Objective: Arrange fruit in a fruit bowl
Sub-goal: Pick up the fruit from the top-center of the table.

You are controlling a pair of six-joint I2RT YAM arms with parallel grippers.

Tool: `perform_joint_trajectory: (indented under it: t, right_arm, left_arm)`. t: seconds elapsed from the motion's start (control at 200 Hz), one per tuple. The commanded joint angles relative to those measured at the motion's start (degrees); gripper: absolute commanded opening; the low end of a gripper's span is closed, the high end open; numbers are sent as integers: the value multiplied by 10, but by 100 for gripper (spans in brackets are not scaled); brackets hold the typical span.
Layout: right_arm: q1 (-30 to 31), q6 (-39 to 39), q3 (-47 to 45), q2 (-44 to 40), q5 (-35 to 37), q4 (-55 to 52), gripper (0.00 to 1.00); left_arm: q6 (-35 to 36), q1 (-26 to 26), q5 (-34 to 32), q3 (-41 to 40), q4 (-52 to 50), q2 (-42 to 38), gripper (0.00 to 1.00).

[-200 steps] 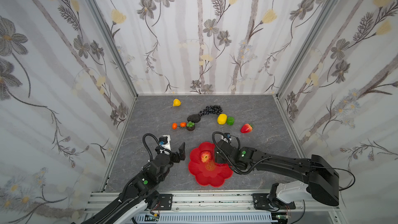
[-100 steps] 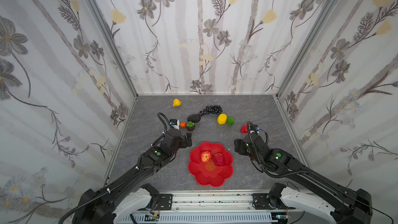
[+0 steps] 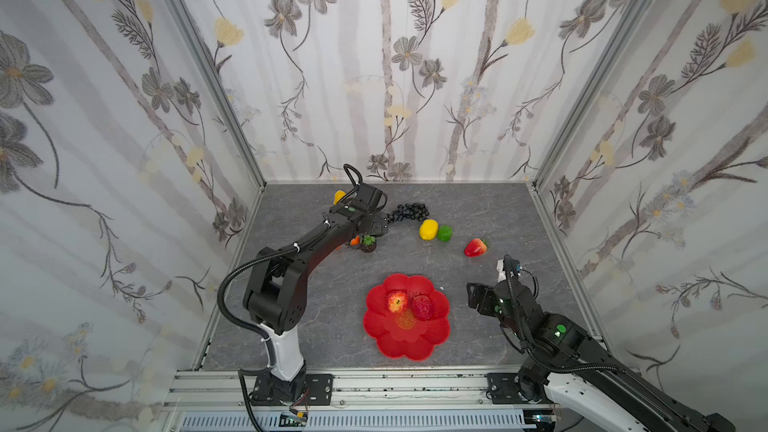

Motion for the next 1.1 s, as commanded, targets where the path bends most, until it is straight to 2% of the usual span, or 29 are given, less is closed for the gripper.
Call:
perform_joint_trajectory:
  t: [0.0, 0.265, 0.365, 0.734, 0.989, 1.094]
  right_arm:
    - [-1, -3, -17, -24, 5, 29, 88]
    - [-4, -22, -38, -45, 10, 33, 90]
    - [-5, -29, -46, -48, 10, 40, 91]
    - [-8, -35, -88, -78, 13, 56, 91]
    - [-9, -34, -102, -97, 9, 60, 93]
    - [-10, -34, -100, -96, 8, 60, 94]
  left_arm:
    - [-48, -1, -25, 84, -105, 60, 98]
    - [-96, -13, -48, 222, -165, 166, 100]
    - [-118, -17, -75, 259, -193, 193, 98]
    - [-171, -41, -78, 341, -231, 277, 97]
    - [-177, -46, -79, 391, -260, 314, 98]
    - [-180, -45, -86, 397, -265, 321, 95]
